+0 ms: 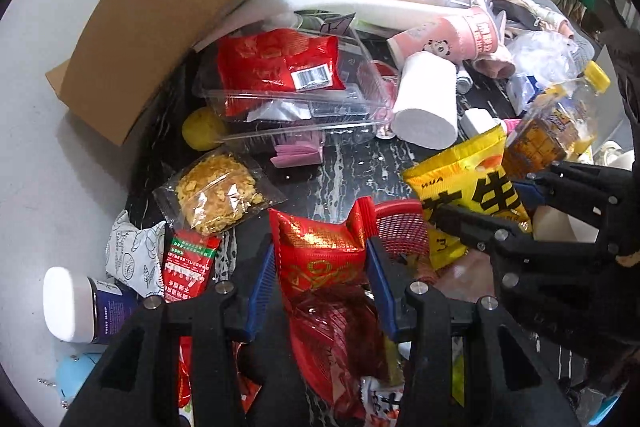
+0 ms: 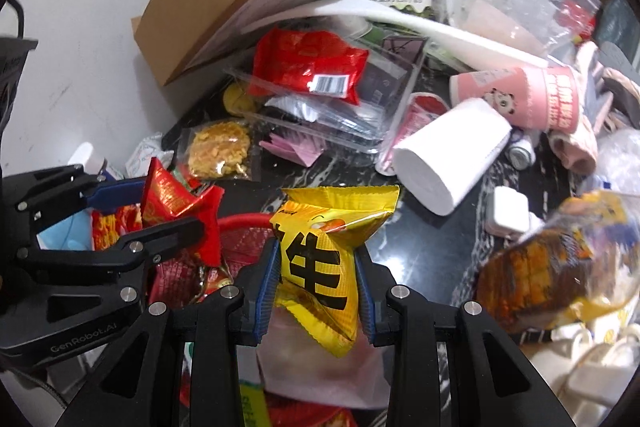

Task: Organize snacks

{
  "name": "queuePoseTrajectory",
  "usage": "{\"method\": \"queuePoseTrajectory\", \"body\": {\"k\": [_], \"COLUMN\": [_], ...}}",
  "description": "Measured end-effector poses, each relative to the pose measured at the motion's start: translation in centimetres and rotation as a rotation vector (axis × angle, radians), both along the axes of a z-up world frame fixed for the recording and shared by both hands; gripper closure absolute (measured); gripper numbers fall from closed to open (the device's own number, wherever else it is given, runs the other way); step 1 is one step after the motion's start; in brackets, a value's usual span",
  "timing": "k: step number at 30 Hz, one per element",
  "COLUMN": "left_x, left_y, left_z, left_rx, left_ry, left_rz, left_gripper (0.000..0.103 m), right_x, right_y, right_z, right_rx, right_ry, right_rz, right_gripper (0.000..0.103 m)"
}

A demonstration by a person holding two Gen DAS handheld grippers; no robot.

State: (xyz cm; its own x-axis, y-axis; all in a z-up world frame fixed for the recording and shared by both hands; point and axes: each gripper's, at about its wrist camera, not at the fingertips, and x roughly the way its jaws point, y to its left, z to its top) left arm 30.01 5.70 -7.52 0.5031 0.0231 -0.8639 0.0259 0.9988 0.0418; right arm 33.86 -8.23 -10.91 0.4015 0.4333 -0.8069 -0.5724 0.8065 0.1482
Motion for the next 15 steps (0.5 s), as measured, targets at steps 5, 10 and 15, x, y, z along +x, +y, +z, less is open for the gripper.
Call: {"method": "queuePoseTrajectory", "body": {"k": [5,10,15], "left_x": [0.1,0.2,0.1], "left_y": [0.9,1.1,0.6], "left_z": [-0.2,-0.4,-0.3], "left_rx": [-0.009,-0.02,-0.039], "left_ry": [0.0,0.004,0.009], "left_rz": [0.01,0.0,-0.021], "left_gripper": [0.06,0.06,0.06], "right_x": [-0.2,-0.6,-0.9], "right_y": [1.2,1.3,1.0], "right_z": [-0.4,-0.4,0.3], "right_rx": [-0.022,-0.008,0.003], "right_ry": [-0.002,0.004,-0.001], "right_rz": [0.063,0.097,0.095], "right_gripper": [0.066,0.058,0.053]}}
